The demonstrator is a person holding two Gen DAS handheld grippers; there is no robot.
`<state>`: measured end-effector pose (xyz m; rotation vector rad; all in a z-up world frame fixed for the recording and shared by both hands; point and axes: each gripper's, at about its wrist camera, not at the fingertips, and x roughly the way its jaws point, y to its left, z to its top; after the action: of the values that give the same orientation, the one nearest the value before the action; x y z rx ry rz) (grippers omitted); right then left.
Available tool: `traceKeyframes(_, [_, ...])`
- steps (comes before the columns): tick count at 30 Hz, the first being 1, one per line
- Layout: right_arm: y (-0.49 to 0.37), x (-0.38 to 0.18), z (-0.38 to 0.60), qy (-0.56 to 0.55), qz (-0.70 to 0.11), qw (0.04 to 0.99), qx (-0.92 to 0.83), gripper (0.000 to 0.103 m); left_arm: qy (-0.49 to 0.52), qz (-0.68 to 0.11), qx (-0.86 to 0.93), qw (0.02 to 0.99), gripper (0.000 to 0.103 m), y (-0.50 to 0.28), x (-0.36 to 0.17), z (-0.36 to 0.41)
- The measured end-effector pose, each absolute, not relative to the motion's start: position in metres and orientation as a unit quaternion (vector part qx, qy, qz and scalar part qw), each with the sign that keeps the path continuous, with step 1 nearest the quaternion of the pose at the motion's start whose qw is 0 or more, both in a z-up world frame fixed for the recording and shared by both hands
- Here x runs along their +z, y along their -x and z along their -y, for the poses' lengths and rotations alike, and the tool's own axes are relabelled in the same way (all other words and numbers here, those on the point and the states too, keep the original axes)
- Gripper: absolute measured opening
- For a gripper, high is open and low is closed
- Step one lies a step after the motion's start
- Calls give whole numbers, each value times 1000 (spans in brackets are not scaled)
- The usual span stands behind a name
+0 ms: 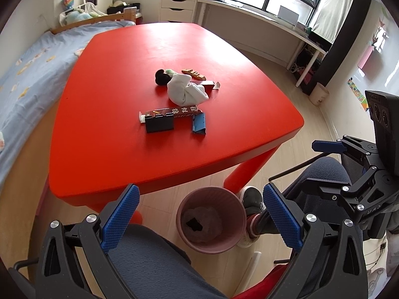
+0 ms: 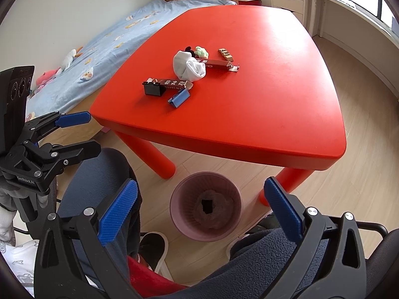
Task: Collect trash
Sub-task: 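Move both open tools back toward the table items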
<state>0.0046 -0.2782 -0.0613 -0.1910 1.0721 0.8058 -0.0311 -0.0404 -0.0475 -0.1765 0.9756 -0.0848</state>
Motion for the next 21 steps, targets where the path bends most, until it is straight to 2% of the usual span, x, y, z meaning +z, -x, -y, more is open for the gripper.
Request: traceKeyframes(21, [-73, -27, 247, 129, -455, 789, 391, 100, 74, -443, -32, 893, 95, -31, -16, 10])
